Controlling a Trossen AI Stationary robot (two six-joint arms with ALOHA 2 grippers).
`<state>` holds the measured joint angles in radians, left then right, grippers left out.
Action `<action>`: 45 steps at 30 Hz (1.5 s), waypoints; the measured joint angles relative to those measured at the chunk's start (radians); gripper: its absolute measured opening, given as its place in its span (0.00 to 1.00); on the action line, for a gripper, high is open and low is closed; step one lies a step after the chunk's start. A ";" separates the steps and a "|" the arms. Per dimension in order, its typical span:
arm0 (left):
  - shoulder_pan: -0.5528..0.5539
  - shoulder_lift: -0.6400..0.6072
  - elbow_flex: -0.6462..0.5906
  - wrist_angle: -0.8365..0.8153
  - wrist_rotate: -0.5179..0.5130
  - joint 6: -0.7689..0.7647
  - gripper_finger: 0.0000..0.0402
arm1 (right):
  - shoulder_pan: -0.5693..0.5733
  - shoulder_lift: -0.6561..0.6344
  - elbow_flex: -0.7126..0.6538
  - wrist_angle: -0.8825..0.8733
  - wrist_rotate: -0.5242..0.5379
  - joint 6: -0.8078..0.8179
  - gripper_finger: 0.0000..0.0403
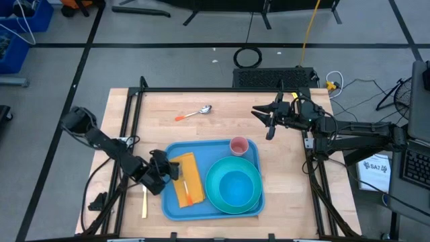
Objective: Set up tray
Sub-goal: Put the orange fork on the yellow napkin, then put the orange spoon on the yellow napkin
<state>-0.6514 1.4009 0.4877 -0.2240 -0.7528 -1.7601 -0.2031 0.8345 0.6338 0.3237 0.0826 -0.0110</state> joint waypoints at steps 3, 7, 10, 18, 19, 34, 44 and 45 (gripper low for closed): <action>0.000 -0.031 0.000 -0.001 -0.012 0.033 0.00 | 0.000 0.000 0.000 0.000 0.000 0.002 0.19; 0.000 -0.054 0.000 -0.034 -0.004 0.036 0.00 | 0.000 0.000 0.000 -0.001 0.000 0.003 0.19; 0.000 -0.059 0.000 -0.063 0.020 0.027 0.00 | 0.000 0.000 0.000 -0.003 0.000 0.003 0.19; 0.000 -0.059 0.000 -0.095 0.053 0.004 0.00 | 0.000 0.000 0.000 -0.005 0.000 0.003 0.19; 0.000 -0.059 0.000 -0.097 0.055 0.004 0.00 | 0.000 0.000 0.000 -0.005 0.000 0.003 0.19; 0.000 -0.059 0.001 -0.144 0.099 -0.015 0.04 | 0.000 0.000 0.000 -0.005 0.004 0.004 0.19; 0.001 -0.059 0.001 -0.148 0.086 -0.027 0.19 | 0.000 0.000 0.000 -0.010 0.003 0.007 0.19; 0.001 -0.059 0.001 -0.148 0.083 -0.026 0.20 | 0.000 0.000 0.000 -0.011 0.004 0.007 0.19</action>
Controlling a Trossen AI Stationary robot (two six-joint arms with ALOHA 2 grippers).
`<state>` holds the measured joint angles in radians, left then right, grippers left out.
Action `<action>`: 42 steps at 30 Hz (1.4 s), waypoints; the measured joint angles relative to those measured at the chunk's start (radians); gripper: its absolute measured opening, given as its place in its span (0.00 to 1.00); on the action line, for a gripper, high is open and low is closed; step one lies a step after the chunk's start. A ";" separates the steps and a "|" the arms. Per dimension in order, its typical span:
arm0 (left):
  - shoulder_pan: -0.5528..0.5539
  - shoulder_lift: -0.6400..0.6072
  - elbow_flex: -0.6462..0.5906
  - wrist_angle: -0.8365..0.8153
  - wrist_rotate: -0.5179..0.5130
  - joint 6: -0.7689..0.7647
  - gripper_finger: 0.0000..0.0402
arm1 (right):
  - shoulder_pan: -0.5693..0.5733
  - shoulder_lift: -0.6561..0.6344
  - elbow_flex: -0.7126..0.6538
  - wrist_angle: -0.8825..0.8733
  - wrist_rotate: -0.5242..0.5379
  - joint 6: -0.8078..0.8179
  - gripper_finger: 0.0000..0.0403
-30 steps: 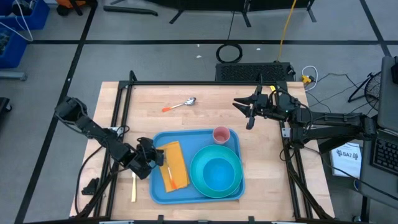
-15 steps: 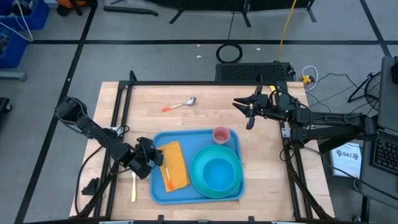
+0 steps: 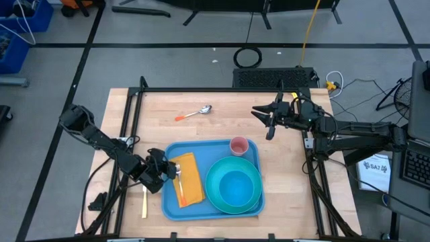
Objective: Set up tray
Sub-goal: Put the orange spoon on the yellow napkin
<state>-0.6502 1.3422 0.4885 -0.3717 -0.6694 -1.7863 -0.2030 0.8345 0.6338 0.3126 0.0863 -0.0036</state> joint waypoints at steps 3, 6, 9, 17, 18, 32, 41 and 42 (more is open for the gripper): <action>0.000 0.000 0.000 0.000 -0.009 0.002 0.23 | 0.000 0.000 0.000 0.000 0.000 0.000 0.19; 0.000 -0.001 0.000 0.000 -0.010 0.006 0.25 | 0.000 0.000 0.000 0.000 0.000 0.000 0.19; 0.000 -0.015 0.000 -0.007 -0.012 0.027 0.27 | 0.000 0.000 0.000 -0.003 0.000 0.000 0.19; 0.090 -0.250 0.000 -0.246 -0.068 0.149 0.27 | 0.000 0.000 0.000 -0.003 0.000 -0.002 0.19; 0.119 -0.290 0.000 -0.275 -0.069 0.189 0.27 | 0.000 0.000 0.000 -0.004 0.000 -0.002 0.19; 0.906 -0.545 0.000 -0.071 0.373 1.222 0.27 | 0.000 -0.027 -0.001 -0.101 0.073 -0.024 0.19; 1.294 -0.338 0.001 0.236 0.757 1.470 0.27 | 0.000 -0.174 -0.016 -0.144 0.044 -0.048 0.19; 1.315 -0.300 0.010 0.253 0.790 1.488 0.27 | 0.000 -0.199 -0.028 -0.145 0.043 -0.054 0.19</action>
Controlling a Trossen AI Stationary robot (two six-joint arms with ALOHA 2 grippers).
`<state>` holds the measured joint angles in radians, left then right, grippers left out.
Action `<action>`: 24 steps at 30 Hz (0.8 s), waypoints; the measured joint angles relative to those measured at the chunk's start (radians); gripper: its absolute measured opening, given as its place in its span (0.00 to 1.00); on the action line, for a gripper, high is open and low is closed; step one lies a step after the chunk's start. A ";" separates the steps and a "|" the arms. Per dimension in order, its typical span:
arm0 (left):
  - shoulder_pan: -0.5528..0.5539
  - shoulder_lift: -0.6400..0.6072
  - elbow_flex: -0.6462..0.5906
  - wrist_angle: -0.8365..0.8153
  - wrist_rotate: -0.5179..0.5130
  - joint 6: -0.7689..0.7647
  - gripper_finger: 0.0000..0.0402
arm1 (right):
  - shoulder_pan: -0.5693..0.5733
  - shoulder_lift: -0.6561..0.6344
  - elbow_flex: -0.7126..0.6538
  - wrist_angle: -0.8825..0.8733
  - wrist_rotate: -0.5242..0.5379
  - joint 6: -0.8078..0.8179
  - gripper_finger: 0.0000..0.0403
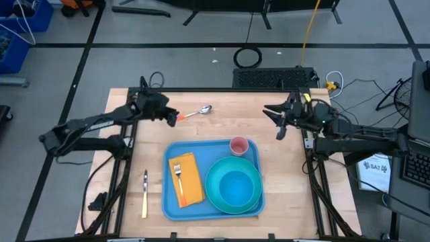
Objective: Set up tray
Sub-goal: Put the orange spoon on the yellow napkin
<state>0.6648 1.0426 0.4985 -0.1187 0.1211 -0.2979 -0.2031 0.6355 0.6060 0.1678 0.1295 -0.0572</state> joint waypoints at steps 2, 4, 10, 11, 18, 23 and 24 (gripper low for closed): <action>0.027 0.088 0.039 0.003 0.034 0.045 0.27 | 0.000 -0.049 -0.027 0.000 -0.001 -0.006 0.19; 0.034 0.184 0.109 -0.042 0.035 0.105 0.27 | 0.000 -0.093 -0.054 0.000 0.000 -0.005 0.19; 0.026 0.450 0.396 -0.276 0.019 0.285 0.27 | 0.000 -0.177 -0.104 0.000 0.000 0.038 0.19; 0.026 0.489 0.439 -0.319 0.006 0.314 0.27 | 0.000 -0.181 -0.107 0.000 0.000 0.043 0.19; 0.007 0.695 0.666 -0.493 0.001 0.421 0.27 | 0.000 -0.184 -0.109 -0.018 0.000 0.045 0.19; -0.028 0.783 0.745 -0.514 -0.007 0.445 0.27 | 0.000 -0.184 -0.109 -0.025 0.000 0.046 0.19; -0.031 0.797 0.750 -0.513 -0.006 0.448 0.27 | 0.000 -0.184 -0.109 -0.026 -0.001 0.046 0.19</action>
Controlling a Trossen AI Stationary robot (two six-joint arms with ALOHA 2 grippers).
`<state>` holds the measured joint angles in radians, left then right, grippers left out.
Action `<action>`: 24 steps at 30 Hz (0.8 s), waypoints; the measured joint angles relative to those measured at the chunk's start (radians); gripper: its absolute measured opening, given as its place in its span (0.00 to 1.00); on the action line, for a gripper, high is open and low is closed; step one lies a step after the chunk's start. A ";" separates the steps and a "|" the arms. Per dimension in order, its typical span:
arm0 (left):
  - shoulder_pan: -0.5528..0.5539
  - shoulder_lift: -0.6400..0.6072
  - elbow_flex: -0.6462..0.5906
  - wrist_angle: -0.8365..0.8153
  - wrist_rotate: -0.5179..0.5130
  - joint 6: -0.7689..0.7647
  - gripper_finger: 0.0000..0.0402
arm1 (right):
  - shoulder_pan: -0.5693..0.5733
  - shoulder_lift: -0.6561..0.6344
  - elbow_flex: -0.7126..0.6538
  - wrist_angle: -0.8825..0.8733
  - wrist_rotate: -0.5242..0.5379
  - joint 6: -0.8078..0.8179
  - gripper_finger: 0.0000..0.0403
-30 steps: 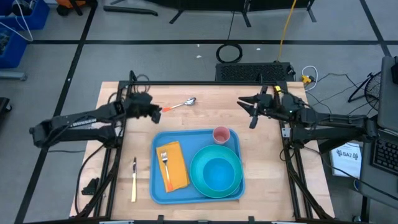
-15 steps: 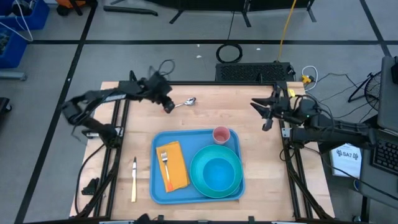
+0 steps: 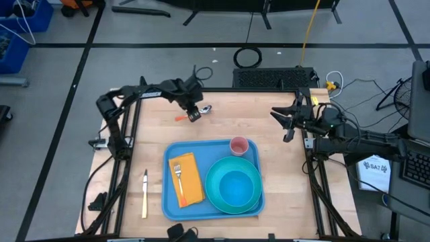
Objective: Set up tray
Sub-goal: Put the orange spoon on the yellow napkin
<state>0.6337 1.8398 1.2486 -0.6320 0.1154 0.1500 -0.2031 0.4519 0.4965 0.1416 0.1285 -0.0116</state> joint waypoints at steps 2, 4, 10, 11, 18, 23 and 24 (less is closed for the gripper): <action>-0.006 0.026 0.001 -0.004 -0.007 0.006 0.27 | 0.000 0.000 0.000 -0.002 -0.001 0.000 0.19; -0.009 0.049 0.001 -0.017 -0.042 0.018 0.27 | 0.000 0.000 0.000 -0.002 -0.002 0.000 0.19; -0.002 0.104 0.001 -0.030 -0.090 0.033 0.27 | 0.000 0.000 0.000 -0.010 -0.002 0.000 0.19; -0.003 0.107 0.001 -0.029 -0.087 0.035 0.27 | 0.000 0.000 0.000 -0.012 -0.002 0.000 0.19; -0.003 0.115 0.003 -0.023 -0.090 0.040 0.27 | 0.000 0.001 0.000 -0.014 -0.002 0.000 0.19; -0.006 0.116 0.003 -0.044 -0.060 0.024 0.19 | 0.000 0.001 0.000 -0.013 -0.002 0.000 0.19; -0.009 0.116 0.003 -0.051 -0.055 0.024 0.15 | 0.000 0.001 0.000 -0.013 -0.002 0.000 0.19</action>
<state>0.6246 1.9560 1.2518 -0.6829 0.0608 0.1741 -0.2031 0.4526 0.4965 0.1284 0.1265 -0.0116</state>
